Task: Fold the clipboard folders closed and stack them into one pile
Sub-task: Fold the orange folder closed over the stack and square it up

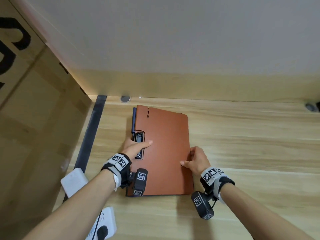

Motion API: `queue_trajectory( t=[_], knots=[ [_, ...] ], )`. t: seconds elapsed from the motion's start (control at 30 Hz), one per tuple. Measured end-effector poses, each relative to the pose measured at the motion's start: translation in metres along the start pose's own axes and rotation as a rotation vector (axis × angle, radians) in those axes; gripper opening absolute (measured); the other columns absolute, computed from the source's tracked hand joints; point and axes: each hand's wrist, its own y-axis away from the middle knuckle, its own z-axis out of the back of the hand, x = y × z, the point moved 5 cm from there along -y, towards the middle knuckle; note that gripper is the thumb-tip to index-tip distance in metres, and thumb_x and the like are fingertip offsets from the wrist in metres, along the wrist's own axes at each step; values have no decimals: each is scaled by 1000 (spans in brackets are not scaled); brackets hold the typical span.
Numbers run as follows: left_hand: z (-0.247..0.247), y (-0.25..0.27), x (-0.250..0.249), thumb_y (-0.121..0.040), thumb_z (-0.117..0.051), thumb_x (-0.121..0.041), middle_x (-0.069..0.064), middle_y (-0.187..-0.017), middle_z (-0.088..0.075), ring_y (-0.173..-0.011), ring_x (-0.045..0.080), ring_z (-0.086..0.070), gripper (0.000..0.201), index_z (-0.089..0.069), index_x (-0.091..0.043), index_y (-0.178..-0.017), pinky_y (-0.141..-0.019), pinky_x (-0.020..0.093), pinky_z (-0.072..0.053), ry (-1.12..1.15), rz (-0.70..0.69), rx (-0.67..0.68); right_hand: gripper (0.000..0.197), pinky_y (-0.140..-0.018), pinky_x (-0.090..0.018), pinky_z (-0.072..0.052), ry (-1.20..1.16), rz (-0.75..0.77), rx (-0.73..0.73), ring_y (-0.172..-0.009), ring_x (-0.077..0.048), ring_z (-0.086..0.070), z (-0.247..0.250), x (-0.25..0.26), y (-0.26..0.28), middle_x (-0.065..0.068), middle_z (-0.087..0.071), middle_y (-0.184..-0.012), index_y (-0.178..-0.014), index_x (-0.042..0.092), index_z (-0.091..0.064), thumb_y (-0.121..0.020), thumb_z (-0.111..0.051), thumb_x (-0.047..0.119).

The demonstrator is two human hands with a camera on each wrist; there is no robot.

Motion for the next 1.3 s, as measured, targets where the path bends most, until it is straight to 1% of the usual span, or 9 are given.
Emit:
queue_trajectory(
  t=[0.17, 0.27, 0.37, 0.57, 0.9, 0.97, 1.07, 1.17, 1.3],
  knots=[
    [-14, 54, -18, -57, -92, -33, 1, -113, -66, -107, 22, -63, 77, -54, -11, -121, -96, 37, -49, 93, -183, 47, 63, -78, -23, -51, -508, 16, 87, -102, -16, -62, 38, 12, 12, -5, -60, -124, -134, 8, -41, -85, -73, 32],
    [-29, 81, -38, -46, -94, -43, 0, -104, -73, -97, 18, -70, 77, -62, -21, -113, -90, 42, -56, 111, -331, 69, 46, -71, -20, -53, -583, 102, -23, -88, -13, -66, 81, 21, 21, -8, -67, -113, -124, 3, -51, -89, -68, 27],
    [-44, 108, -65, -48, -92, -46, -5, -109, -71, -100, 12, -67, 80, -60, -24, -118, -88, 35, -55, 96, -471, 65, 36, -84, -30, -54, -635, 182, -160, -99, -18, -68, 131, 22, 38, -10, -68, -114, -116, 7, -55, -86, -71, 19],
    [-81, 151, -86, -63, -89, -7, -12, -93, -68, -86, 0, -64, 50, -61, -25, -100, -68, 13, -48, 111, -601, 73, 41, -82, -25, -54, -642, 340, -251, -99, -13, -68, 184, 4, 77, -2, -71, -110, -119, 13, -58, -82, -73, 2],
    [-89, 188, -66, -70, -85, -8, -16, -104, -64, -101, 3, -63, 58, -55, -23, -117, -81, 16, -53, 24, -598, 161, 42, -79, -20, -53, -519, 413, -224, -94, -8, -69, 192, -17, 102, 5, -72, -102, -106, 29, -60, -79, -74, 0],
    [-77, 204, -79, -68, -87, -12, -18, -119, -59, -106, -9, -55, 77, -46, -27, -130, -100, 25, -46, 30, -668, 134, 42, -82, -25, -54, -502, 420, -218, -94, -11, -70, 193, -15, 105, 6, -73, -100, -106, 30, -60, -79, -74, 0],
    [-65, 230, -110, -70, -85, -31, -21, -147, -37, -134, 0, -36, 105, -19, -34, -152, -111, 32, -25, 142, -811, 111, 42, -85, -32, -55, -468, 415, -212, -98, -15, -70, 195, -9, 111, 5, -73, -101, -109, 34, -59, -80, -75, 8],
    [-68, 240, -140, -79, -70, -47, -15, -137, -55, -130, 5, -46, 78, -37, -25, -146, -113, 37, -31, 362, -775, 34, 44, -90, -39, -54, -433, 434, -186, -103, -16, -69, 196, -11, 113, 7, -72, -109, -114, 44, -56, -76, -75, 29],
    [-78, 242, -146, -84, -70, -30, -12, -107, -68, -105, -1, -58, 21, -68, -21, -104, -106, 35, -43, 357, -775, -216, 47, -93, -36, -53, -403, 383, -116, -107, -12, -66, 200, -4, 119, 4, -69, -119, -121, 36, -52, -81, -73, 23]
  ],
)
